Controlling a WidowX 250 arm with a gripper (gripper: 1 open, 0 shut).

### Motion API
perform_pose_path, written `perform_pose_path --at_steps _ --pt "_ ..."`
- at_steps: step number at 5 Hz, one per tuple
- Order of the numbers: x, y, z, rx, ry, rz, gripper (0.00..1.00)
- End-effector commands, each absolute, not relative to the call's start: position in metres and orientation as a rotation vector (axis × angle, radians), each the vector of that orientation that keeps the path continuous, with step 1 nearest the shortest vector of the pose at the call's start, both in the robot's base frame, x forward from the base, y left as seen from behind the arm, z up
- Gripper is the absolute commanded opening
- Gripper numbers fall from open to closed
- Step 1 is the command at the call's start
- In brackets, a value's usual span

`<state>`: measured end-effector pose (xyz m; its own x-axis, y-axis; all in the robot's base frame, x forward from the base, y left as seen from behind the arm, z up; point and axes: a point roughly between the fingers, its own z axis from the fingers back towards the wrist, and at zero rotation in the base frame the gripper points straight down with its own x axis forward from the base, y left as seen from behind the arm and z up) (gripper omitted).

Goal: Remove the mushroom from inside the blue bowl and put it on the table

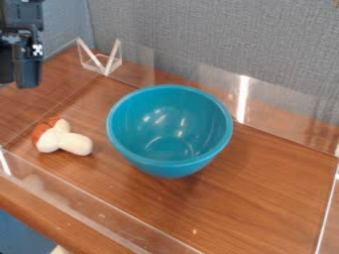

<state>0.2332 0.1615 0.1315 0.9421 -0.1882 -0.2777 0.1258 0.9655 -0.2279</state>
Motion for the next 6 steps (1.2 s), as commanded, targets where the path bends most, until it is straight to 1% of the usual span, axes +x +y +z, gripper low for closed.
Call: perform_pose_path --at_steps 1,2,4,5,6 --pt "0.23 0.139 0.142 -0.14 0.241 -0.194 1.0" --pt "0.228 0.128 0.127 -0.126 0.237 -0.191 1.0" --pt "0.215 0.128 0.106 -0.108 0.209 -0.151 1.0" --pt "0.214 0.136 0.098 -0.104 0.194 -0.129 1.0" --pt "0.214 0.144 0.091 -0.103 0.182 -0.101 0.0"
